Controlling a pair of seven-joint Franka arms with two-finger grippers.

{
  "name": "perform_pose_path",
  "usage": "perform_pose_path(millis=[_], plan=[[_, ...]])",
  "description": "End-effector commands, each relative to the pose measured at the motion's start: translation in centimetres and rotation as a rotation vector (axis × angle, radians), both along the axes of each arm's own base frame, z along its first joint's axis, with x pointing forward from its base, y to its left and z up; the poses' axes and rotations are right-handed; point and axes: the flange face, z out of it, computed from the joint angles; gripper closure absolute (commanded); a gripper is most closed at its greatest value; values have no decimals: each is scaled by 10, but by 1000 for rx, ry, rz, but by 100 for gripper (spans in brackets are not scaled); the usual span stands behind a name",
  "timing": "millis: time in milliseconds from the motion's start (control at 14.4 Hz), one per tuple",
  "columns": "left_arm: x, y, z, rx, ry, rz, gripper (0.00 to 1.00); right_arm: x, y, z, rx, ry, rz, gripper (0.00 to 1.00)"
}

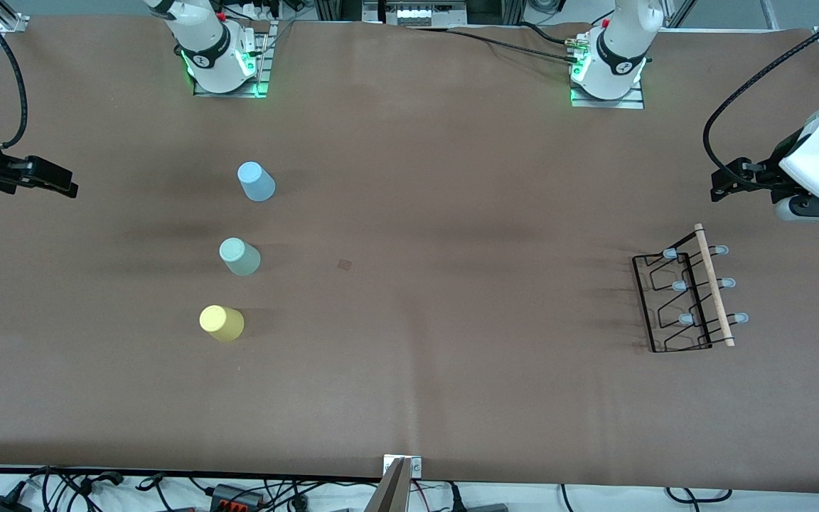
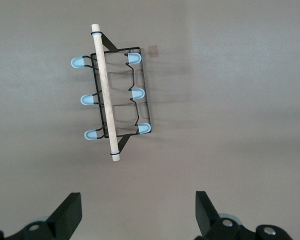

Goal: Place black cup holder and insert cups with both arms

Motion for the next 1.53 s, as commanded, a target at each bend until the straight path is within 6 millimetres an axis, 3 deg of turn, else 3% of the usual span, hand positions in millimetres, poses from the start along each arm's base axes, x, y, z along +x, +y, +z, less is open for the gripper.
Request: perform_pose_path(millis=[0,278,417,694,972,1181,1250,1458], plan=[[0,0,3,-13,-3,1,0,2,0,5,16,-7,-3,0],[0,0,3,-15,-5,1,0,0,4,3,25,4,12,0],[3,0,9,-10,-14,2,0,-4,14,-13,26,53,36,0],[5,0,2,-7,3,100,0,-14,17,-71,29,162,46,0],[14,-9,-15,0,33,94,0,-19,61,-153,26,23,98,0],[11,-11,-32,5,125,91,0,-28,81,-211,28,-99,68,0],[18,-10,-24,3,106,89,0,-34,88,-233,32,-143,69,0],[40,3,-44,13,133,91,0,-46,117,-281,50,-227,31,0]])
